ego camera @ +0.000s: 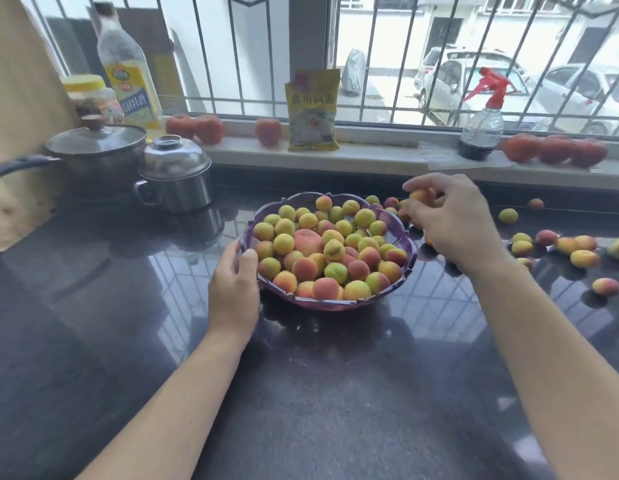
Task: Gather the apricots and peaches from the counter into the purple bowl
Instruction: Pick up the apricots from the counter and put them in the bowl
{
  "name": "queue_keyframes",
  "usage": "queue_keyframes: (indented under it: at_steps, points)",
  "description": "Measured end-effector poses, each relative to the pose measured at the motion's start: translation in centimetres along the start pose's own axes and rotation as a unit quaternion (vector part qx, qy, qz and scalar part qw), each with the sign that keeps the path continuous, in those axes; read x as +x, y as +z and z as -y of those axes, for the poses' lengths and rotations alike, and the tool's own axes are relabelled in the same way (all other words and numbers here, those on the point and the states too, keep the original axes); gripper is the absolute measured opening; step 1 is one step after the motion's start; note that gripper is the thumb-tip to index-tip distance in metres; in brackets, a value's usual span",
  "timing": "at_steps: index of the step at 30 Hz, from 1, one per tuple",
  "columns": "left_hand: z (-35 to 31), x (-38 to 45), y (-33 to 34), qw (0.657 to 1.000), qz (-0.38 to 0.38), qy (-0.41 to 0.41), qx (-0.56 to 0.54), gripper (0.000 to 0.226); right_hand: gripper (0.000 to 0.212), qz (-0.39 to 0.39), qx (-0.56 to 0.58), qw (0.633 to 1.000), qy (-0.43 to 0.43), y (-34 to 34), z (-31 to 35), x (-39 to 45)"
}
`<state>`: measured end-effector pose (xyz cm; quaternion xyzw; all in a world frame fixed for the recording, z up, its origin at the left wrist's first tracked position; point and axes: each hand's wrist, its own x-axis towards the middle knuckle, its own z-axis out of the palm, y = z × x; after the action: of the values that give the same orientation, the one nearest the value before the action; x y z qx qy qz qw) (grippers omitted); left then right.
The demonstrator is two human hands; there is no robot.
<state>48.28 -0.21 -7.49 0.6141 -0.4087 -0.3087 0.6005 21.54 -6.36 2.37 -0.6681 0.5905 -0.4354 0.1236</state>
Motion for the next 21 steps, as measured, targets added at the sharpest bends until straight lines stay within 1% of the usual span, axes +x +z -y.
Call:
queue_keyframes:
  at_steps: [3,6,9,11,13,15,17,21]
  points:
    - [0.0,0.1,0.2,1.0,-0.012,0.001,0.007,0.04,0.025,0.092,0.071,0.993,-0.006,0.9,3.0,2.7]
    - [0.3,0.2,0.4,1.0,-0.021,0.007,0.015,0.032,0.027,0.16,0.079,0.984,-0.015,2.1,4.4,4.7]
    - [0.1,0.1,0.5,0.999,-0.026,0.006,0.02,0.034,0.023,0.205,0.092,0.974,-0.019,3.1,4.1,5.4]
    - [-0.1,0.2,0.8,1.0,-0.022,-0.002,0.007,0.036,0.02,0.219,0.109,0.97,-0.01,4.1,3.5,5.3]
    - [-0.2,0.3,0.9,1.0,-0.012,-0.016,-0.006,0.039,0.019,0.214,0.106,0.971,-0.009,5.1,2.9,5.0]
    - [0.0,0.7,0.7,0.999,0.01,-0.034,0.003,0.041,0.021,0.192,0.104,0.976,-0.005,5.6,2.2,5.2]
    - [0.1,1.8,0.2,0.998,0.031,-0.044,0.019,0.039,0.026,0.191,0.11,0.975,0.008,5.3,1.9,5.6]
    - [-0.1,4.4,-1.2,0.994,0.046,0.017,0.096,0.033,0.024,0.238,0.183,0.953,0.049,4.2,1.4,6.0]
